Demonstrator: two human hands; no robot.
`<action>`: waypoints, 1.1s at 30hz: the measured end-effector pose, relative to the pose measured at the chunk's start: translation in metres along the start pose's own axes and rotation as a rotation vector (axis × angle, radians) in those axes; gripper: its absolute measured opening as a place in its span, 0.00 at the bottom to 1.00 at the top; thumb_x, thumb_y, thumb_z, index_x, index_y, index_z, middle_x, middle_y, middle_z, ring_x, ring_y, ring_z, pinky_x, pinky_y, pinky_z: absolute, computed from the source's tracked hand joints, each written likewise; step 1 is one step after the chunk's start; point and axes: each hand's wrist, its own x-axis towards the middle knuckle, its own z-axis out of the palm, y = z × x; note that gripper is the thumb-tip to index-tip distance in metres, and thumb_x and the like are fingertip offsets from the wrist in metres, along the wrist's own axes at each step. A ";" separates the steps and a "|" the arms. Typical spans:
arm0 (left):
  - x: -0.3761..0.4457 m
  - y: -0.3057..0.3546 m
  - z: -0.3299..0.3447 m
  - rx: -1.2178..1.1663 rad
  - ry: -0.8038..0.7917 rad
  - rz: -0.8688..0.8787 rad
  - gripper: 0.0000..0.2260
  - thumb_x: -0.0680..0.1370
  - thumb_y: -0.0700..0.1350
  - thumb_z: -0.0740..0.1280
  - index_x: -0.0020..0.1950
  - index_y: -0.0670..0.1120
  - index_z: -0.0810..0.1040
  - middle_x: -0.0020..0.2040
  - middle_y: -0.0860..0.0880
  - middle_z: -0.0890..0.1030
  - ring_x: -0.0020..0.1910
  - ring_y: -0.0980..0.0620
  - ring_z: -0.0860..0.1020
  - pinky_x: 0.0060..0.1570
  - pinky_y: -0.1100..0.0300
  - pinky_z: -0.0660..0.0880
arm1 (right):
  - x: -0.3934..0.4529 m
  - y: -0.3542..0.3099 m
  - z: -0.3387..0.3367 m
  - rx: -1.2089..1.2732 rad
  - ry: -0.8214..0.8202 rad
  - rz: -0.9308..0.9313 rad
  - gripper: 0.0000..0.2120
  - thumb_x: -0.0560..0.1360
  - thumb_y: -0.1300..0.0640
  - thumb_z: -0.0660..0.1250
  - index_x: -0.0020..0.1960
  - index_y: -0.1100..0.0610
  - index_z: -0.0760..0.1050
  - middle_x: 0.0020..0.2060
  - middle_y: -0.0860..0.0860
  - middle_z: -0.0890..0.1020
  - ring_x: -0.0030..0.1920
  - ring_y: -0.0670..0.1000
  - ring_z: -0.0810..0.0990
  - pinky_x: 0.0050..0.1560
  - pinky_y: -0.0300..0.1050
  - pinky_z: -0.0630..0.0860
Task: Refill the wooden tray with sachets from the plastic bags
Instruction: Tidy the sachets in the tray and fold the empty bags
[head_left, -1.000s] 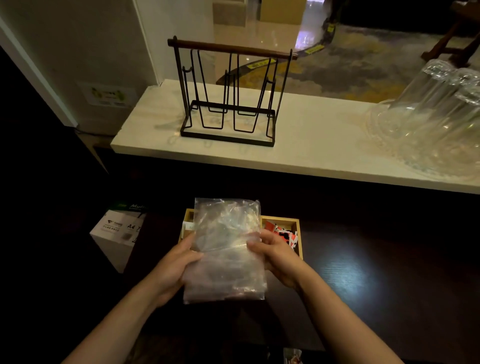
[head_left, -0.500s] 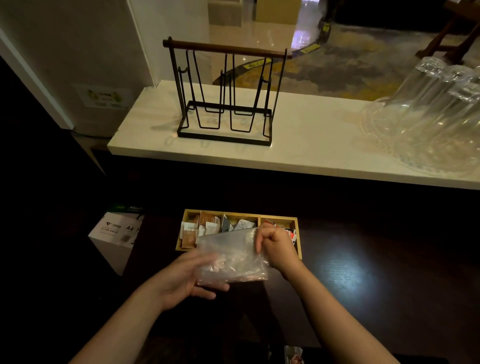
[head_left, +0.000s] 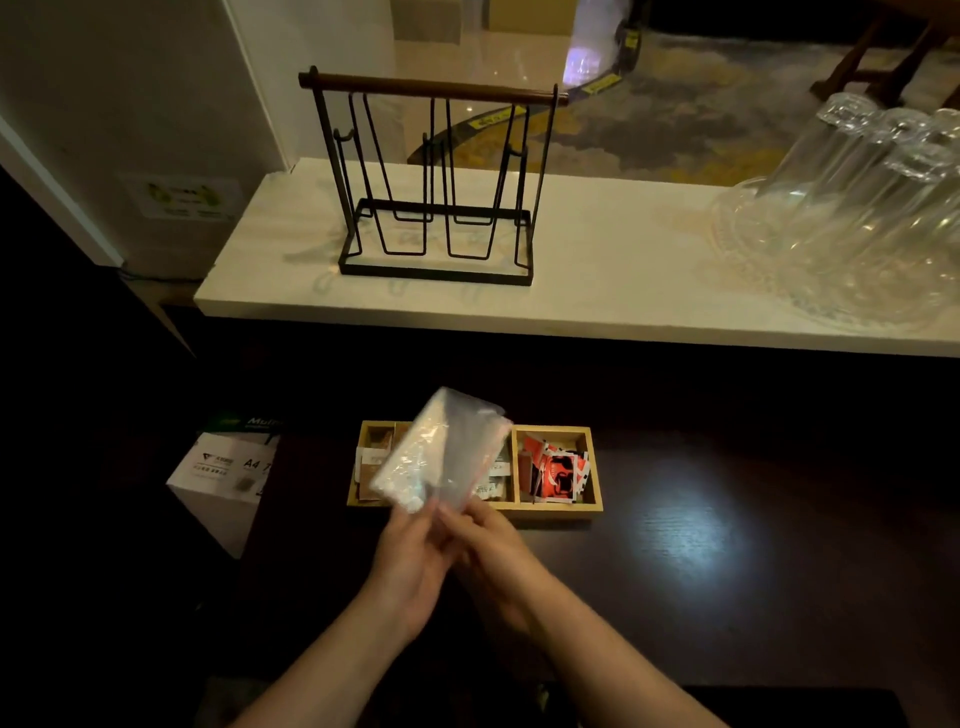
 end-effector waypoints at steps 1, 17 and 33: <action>-0.002 -0.004 0.003 0.079 -0.006 0.039 0.15 0.81 0.39 0.57 0.67 0.46 0.70 0.58 0.42 0.80 0.56 0.47 0.80 0.47 0.53 0.77 | 0.000 0.000 0.004 0.019 0.064 -0.021 0.15 0.76 0.54 0.66 0.61 0.57 0.76 0.54 0.56 0.83 0.56 0.52 0.81 0.61 0.48 0.75; 0.026 -0.048 -0.007 1.164 -0.362 0.272 0.09 0.74 0.35 0.66 0.42 0.49 0.73 0.40 0.50 0.80 0.40 0.56 0.79 0.40 0.58 0.77 | -0.018 0.040 -0.051 0.280 0.759 -0.249 0.08 0.79 0.60 0.60 0.56 0.60 0.74 0.45 0.64 0.83 0.37 0.56 0.84 0.33 0.44 0.82; 0.049 -0.169 0.076 1.666 -0.896 0.756 0.13 0.74 0.38 0.62 0.56 0.50 0.77 0.59 0.54 0.78 0.60 0.54 0.74 0.60 0.57 0.72 | -0.101 0.144 -0.149 0.457 1.022 -0.158 0.07 0.79 0.60 0.61 0.49 0.61 0.76 0.30 0.55 0.81 0.24 0.48 0.78 0.22 0.37 0.71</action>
